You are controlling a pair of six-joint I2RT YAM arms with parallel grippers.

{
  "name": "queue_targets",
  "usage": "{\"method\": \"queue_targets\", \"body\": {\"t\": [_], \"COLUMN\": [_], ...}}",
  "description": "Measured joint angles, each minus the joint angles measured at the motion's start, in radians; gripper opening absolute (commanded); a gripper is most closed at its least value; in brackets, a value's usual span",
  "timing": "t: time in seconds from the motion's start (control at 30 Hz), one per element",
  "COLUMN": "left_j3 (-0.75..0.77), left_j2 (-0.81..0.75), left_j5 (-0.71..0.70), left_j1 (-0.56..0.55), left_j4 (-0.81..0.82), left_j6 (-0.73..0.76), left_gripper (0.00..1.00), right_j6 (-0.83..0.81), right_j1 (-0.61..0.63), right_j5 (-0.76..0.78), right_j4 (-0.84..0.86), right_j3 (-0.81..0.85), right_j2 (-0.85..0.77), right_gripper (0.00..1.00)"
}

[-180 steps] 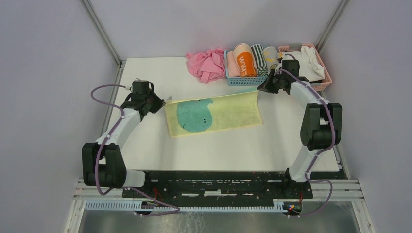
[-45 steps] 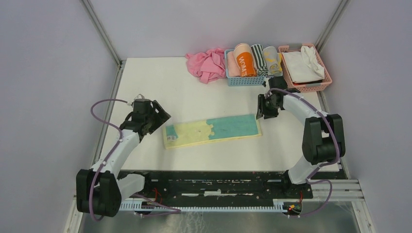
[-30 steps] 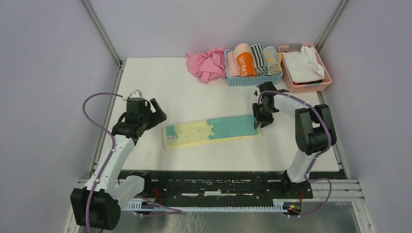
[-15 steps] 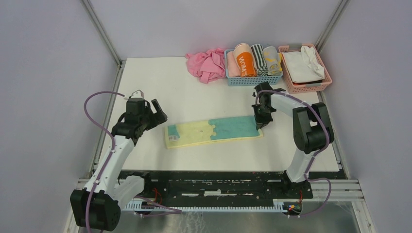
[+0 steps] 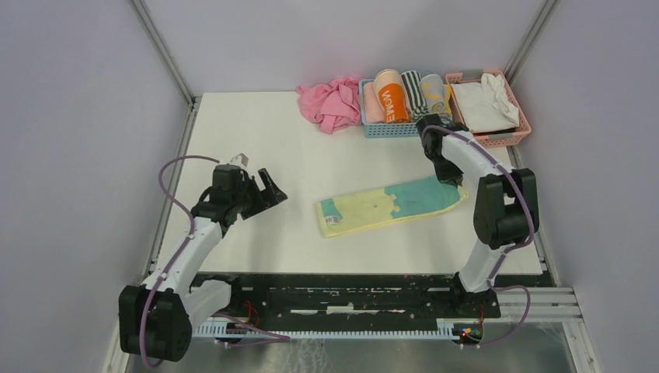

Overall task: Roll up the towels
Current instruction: Fold the towel at the center of the board.

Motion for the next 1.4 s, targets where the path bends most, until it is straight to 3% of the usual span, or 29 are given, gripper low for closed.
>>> {"method": "queue_targets", "body": {"t": [0.17, 0.47, 0.7, 1.03, 1.4], "left_j3": [-0.077, -0.117, -0.137, -0.137, -0.137], "left_j2": [0.058, 0.225, 0.354, 0.46, 0.516], "left_j5": [0.06, 0.076, 0.071, 0.045, 0.04], "left_j1": [-0.07, -0.223, -0.287, -0.349, -0.385], "left_j4": [0.097, 0.318, 0.449, 0.561, 0.626], "left_j6": [-0.071, -0.198, -0.283, -0.352, -0.36], "left_gripper": [0.91, 0.72, 0.58, 0.39, 0.19], "right_j6": [-0.026, -0.019, 0.048, 0.203, 0.299], "right_j1": [0.01, 0.086, 0.221, 0.446, 0.561], "right_j5": [-0.061, -0.581, -0.782, -0.777, -0.697], "right_j4": [-0.034, 0.024, 0.097, 0.171, 0.177], "right_j3": [0.031, -0.011, -0.042, 0.003, 0.122], "right_j2": [-0.1, -0.261, -0.258, -0.114, 0.015], "right_gripper": [0.0, 0.01, 0.02, 0.04, 0.07]}}
